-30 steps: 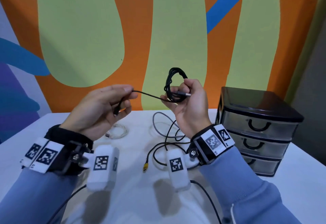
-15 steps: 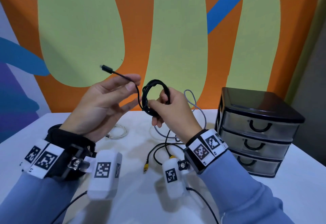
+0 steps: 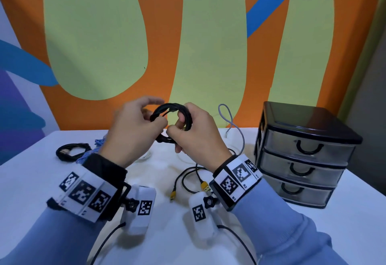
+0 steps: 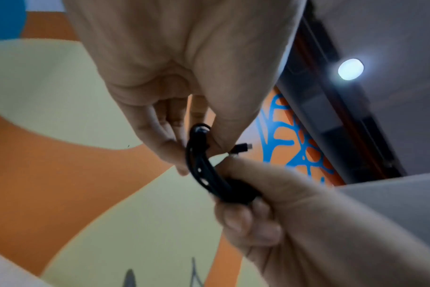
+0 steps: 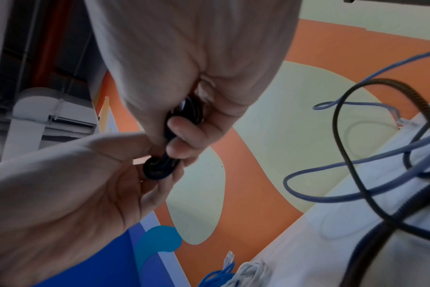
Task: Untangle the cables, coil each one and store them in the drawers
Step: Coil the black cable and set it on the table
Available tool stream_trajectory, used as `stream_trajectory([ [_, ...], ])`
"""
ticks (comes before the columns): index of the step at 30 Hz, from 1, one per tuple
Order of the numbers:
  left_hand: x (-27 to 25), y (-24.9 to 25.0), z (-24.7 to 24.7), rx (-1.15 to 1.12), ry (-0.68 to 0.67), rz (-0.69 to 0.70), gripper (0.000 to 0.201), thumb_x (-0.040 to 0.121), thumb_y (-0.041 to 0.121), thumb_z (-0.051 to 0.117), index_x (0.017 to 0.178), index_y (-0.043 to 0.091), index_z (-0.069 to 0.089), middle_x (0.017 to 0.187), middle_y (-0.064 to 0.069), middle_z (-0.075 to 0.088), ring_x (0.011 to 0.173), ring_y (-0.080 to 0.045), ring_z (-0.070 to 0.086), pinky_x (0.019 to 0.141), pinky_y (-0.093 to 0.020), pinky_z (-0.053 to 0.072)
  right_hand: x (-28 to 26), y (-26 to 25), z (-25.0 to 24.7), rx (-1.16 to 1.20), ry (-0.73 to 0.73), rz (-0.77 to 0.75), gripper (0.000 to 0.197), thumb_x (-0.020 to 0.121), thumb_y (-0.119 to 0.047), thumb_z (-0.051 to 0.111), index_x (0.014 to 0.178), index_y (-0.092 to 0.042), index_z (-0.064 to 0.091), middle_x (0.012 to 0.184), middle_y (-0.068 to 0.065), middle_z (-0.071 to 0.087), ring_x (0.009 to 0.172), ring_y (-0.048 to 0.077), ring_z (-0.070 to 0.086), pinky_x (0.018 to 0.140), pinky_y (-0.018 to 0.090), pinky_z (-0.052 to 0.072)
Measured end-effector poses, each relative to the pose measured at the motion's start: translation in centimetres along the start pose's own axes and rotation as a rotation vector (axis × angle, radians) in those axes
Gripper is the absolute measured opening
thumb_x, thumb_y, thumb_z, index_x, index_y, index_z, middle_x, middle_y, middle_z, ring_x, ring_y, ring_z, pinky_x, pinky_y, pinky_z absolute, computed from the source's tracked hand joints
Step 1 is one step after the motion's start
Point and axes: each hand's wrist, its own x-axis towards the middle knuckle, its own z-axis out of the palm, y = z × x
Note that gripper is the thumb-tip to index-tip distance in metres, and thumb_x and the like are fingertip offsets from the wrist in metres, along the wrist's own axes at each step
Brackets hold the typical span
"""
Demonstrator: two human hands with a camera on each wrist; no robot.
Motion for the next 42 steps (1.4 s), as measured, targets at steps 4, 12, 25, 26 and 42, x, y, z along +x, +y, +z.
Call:
stream_trajectory([
  [4,-0.2,0.1,0.3,0.058,0.031,-0.067,0.015,0.091,0.011,0.066,0.081,0.010,0.076,0.062,-0.004,0.073,0.060,-0.020,0.073,0.057,-0.035,0.058,-0.1,-0.2,0.1,0.039,0.015,-0.014,0.016,0.084,-0.001,0.065,0.087,-0.011,0.053,0.066,0.001,0.052,0.046,0.022,0.061,0.044,0.021,0.040],
  [12,0.2,-0.5,0.0,0.026,-0.075,-0.253,0.024,0.095,0.005,0.058,0.087,-0.015,0.069,0.062,-0.014,0.074,0.063,-0.032,0.077,0.073,-0.053,0.066,-0.2,0.2,0.5,-0.108,0.038,-0.302,0.014,0.084,-0.006,0.068,0.084,-0.016,0.058,0.066,-0.005,0.055,0.061,0.026,0.051,0.057,0.044,0.049],
  [25,0.1,0.9,-2.2,-0.696,-0.343,-0.367,0.012,0.093,0.024,0.070,0.100,0.015,0.067,0.106,-0.006,0.074,0.091,-0.017,0.070,0.089,-0.034,0.056,0.9,1.3,-1.8,0.275,0.115,0.069,0.035,0.092,-0.014,0.076,0.124,-0.028,0.073,0.059,0.011,0.061,0.045,0.023,0.054,0.048,0.024,0.041],
  [26,0.1,0.8,-2.2,-0.707,-0.292,-0.362,0.008,0.097,0.020,0.068,0.103,0.014,0.068,0.105,-0.005,0.075,0.089,-0.016,0.070,0.087,-0.031,0.056,1.0,1.4,-1.8,0.324,0.115,0.092,0.033,0.093,-0.017,0.078,0.124,-0.026,0.074,0.061,0.012,0.062,0.046,0.025,0.053,0.047,0.024,0.040],
  [42,1.5,-3.2,-2.1,0.065,-0.032,-0.178,0.026,0.096,0.015,0.078,0.120,0.010,0.073,0.078,-0.002,0.080,0.083,-0.020,0.078,0.087,-0.042,0.062,1.5,1.8,-3.5,-0.094,-0.072,0.238,0.054,0.091,-0.073,0.059,0.118,-0.028,0.074,0.095,-0.002,0.075,0.083,0.011,0.067,0.075,0.029,0.052],
])
